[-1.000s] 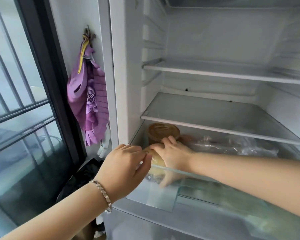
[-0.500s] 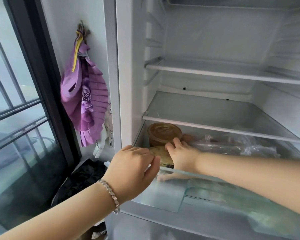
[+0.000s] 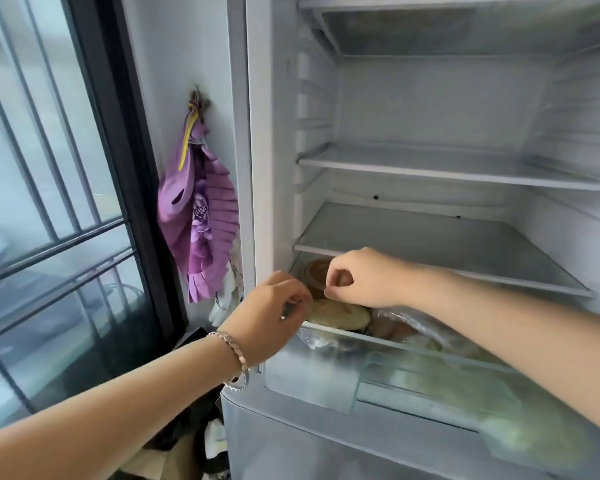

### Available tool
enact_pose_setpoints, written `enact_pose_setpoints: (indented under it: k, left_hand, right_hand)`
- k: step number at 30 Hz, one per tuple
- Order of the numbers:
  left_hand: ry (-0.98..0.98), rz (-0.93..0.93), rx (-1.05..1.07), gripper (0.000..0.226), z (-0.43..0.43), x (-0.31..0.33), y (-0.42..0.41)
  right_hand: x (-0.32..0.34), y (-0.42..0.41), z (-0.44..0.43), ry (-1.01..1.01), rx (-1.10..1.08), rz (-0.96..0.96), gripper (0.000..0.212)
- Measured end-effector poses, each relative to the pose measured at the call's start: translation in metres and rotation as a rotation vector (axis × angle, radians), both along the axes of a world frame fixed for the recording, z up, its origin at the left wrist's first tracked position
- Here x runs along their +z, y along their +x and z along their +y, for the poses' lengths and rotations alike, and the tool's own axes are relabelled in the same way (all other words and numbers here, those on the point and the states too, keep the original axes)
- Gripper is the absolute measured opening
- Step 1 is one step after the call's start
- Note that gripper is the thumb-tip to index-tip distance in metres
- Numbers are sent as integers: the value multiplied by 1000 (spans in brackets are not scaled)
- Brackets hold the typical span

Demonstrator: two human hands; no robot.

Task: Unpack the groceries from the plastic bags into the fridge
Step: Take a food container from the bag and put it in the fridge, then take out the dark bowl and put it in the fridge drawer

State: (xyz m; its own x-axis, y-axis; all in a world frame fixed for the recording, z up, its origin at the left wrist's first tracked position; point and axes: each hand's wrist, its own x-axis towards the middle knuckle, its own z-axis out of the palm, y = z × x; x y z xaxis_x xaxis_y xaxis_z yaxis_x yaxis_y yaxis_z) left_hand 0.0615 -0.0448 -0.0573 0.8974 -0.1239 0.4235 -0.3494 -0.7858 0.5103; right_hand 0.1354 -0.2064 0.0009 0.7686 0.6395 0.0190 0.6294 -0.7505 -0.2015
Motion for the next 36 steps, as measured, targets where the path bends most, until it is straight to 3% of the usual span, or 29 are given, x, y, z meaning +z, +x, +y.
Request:
enact_pose_setpoints:
  k: [5, 10, 16, 22, 28, 36]
  left_hand:
    - [-11, 16, 443, 29, 6, 28, -17]
    - [119, 403, 725, 26, 15, 47, -86]
    - [25, 586, 1093, 26, 12, 17, -226]
    - [-2, 529, 1531, 25, -34, -19, -430]
    - [-60, 620, 1852, 23, -103, -30, -634]
    - [-310, 751, 2338, 24, -293, -49, -918]
  right_hand:
    - [22, -23, 9, 79, 140, -23, 18]
    - [33, -72, 30, 143, 346, -49, 15]
    - [4, -175, 57, 36, 633, 22, 16]
    - [-21, -337, 77, -32, 1020, -11, 22]
    - [-38, -533, 77, -70, 1357, -109, 24]
    - [-66, -858, -30, -136, 1887, -178, 29]
